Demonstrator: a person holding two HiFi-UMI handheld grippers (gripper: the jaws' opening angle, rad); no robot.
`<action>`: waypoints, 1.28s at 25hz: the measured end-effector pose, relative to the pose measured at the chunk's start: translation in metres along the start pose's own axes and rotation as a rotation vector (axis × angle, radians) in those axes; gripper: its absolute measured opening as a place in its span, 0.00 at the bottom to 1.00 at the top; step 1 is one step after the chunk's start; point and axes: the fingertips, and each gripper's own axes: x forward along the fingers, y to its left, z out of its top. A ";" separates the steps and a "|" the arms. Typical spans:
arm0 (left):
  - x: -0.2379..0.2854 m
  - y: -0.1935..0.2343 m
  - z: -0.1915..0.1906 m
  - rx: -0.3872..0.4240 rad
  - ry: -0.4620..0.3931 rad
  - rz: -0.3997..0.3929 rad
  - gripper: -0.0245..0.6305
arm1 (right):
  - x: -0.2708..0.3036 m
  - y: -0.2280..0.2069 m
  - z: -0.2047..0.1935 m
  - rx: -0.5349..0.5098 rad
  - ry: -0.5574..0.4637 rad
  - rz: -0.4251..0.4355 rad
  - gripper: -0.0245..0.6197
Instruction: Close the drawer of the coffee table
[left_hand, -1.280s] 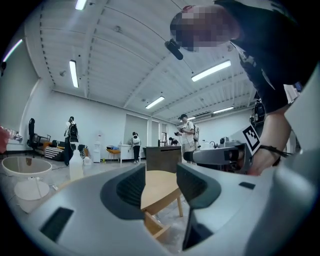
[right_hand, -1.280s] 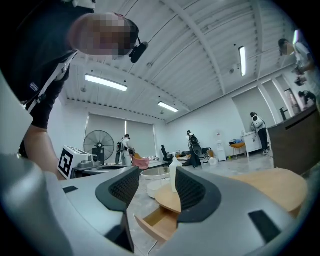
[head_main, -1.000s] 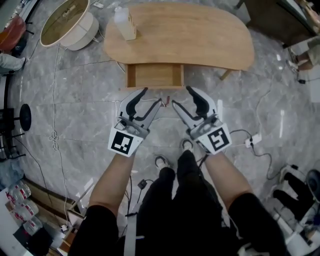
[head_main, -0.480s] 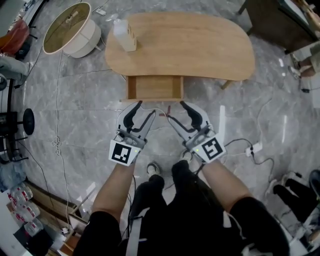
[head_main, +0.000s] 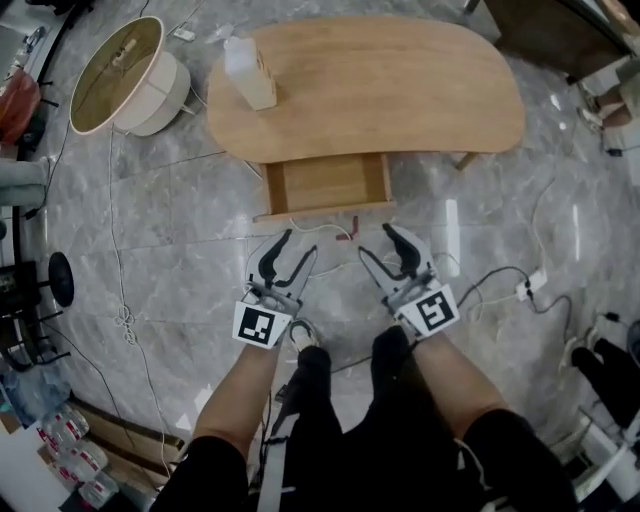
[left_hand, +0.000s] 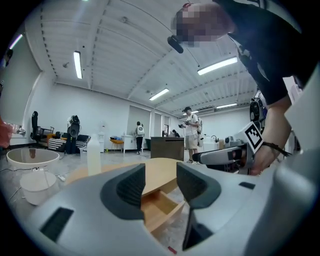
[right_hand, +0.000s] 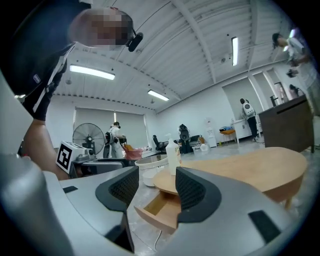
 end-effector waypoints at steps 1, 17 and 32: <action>-0.003 0.002 -0.008 0.001 0.011 -0.018 0.33 | 0.002 0.002 -0.007 -0.001 0.002 -0.016 0.40; -0.007 0.024 -0.124 0.054 0.092 -0.141 0.33 | 0.017 0.003 -0.123 -0.044 0.098 -0.011 0.40; 0.031 0.033 -0.234 -0.026 0.190 -0.118 0.33 | 0.056 -0.040 -0.250 -0.064 0.307 -0.007 0.40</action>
